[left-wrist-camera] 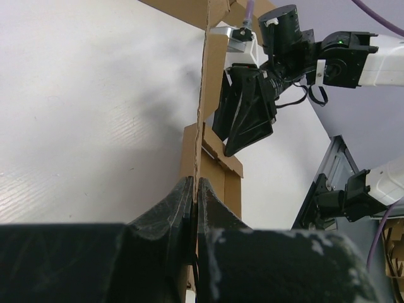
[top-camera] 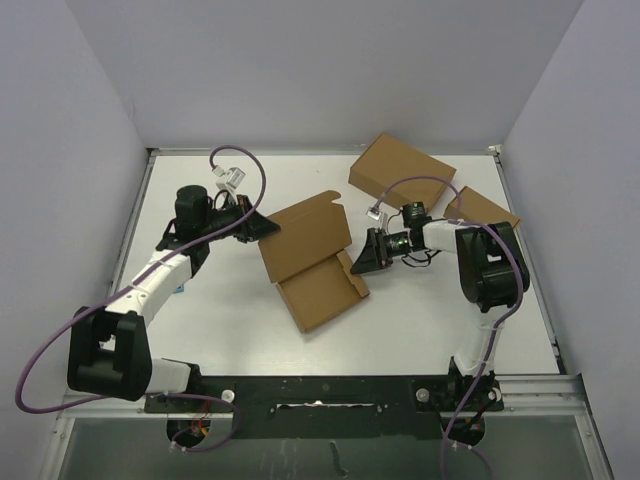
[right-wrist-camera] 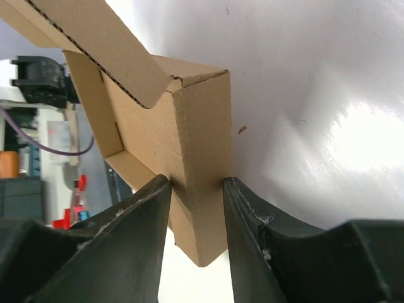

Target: Fold the paper box

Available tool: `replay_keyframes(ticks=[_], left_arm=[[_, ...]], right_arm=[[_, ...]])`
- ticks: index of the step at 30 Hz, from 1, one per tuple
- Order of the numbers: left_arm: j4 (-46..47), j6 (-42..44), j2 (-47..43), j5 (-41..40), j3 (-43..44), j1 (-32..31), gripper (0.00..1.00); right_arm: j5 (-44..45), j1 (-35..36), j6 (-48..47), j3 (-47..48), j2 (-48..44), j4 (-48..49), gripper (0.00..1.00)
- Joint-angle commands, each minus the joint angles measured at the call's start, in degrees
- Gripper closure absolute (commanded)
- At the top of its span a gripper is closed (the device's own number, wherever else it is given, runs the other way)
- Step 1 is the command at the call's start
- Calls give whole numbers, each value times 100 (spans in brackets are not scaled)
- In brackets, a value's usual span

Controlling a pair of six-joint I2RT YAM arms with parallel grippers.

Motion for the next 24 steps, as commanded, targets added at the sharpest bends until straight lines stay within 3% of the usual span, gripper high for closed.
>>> replay_keyframes(ticks=[1,10,24], left_arm=[[300,68,23,89,103,-22,100],[292,53,5,55,97,-48,100],[166,77,-6,-54,100,-57,100]], right_arm=[[702,241,-781,204,-454,-508,61],[1738,623,-1255,118,-947,-533,65],[3194,1156,-1636,152,-1076,-640,83]])
